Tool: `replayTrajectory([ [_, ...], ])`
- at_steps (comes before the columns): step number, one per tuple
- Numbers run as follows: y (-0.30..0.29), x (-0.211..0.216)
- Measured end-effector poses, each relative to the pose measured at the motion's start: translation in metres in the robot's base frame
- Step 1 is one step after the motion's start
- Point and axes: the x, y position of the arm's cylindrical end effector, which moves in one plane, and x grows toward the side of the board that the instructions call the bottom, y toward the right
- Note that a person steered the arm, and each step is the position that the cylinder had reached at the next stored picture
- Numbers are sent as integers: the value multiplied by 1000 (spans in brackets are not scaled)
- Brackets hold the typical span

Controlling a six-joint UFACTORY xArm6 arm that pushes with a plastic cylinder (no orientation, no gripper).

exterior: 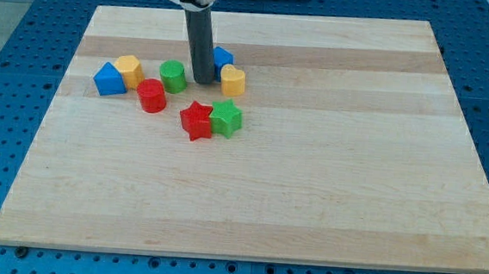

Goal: Push the green circle and red circle towards yellow hexagon

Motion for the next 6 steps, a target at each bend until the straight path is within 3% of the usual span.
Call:
replayTrajectory([
  [2, -62, -1],
  [3, -66, -1],
  [5, -18, 42],
  [6, -39, 55],
])
